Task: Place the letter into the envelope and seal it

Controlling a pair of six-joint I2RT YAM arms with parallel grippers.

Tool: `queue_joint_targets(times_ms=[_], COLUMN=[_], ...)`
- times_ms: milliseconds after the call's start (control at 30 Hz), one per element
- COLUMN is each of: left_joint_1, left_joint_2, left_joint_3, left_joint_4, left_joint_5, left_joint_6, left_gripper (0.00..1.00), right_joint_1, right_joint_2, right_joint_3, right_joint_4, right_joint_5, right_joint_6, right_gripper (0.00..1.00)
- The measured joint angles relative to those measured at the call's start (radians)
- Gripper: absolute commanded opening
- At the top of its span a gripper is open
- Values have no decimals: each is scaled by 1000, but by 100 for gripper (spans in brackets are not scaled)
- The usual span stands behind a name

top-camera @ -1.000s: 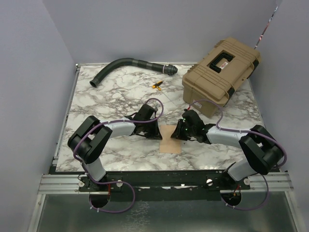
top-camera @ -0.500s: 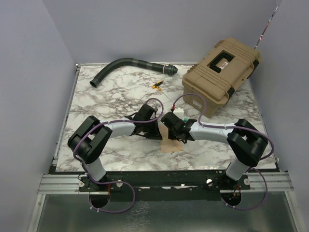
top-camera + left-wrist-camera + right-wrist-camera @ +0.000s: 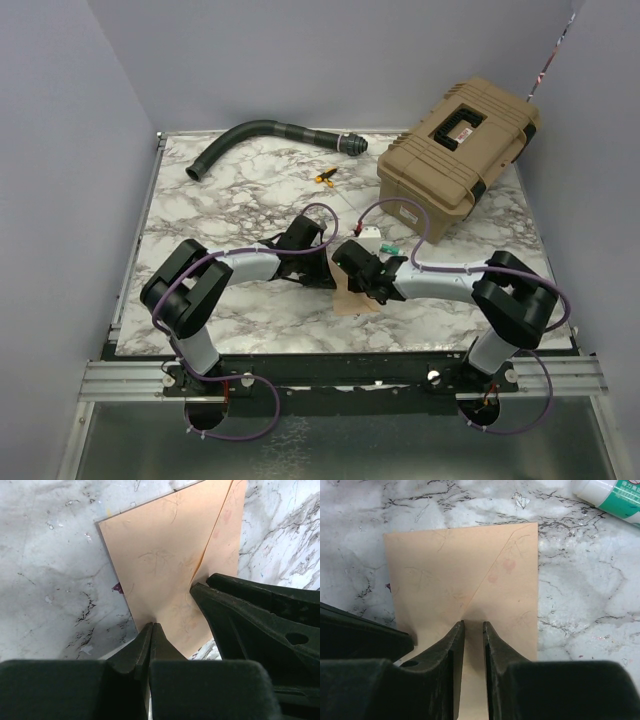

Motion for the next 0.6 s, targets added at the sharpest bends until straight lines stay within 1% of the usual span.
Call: queue_joint_targets(times_ms=[133,267,433,600], left_joint_1=[0,0,0,0], left_joint_2=[5,8,9,9], left_joint_3=[0,0,-1,-4], left_joint_4=[8,13,16,24], left_joint_5=[4,8,8,10], left_joint_6=[-8,-17,-22,-24], left_gripper=[0,0,0,0], right_joint_1=[0,0,2,6], right_joint_2=[-25,-27,-28,-26], right_joint_3=[-32,-28,13,123], right_joint_4=[55,53,-42,-195], right_joint_5=[-2,-3,-24,-53], right_joint_6=[-4,0,21,26], right_gripper=[26,25,24,21])
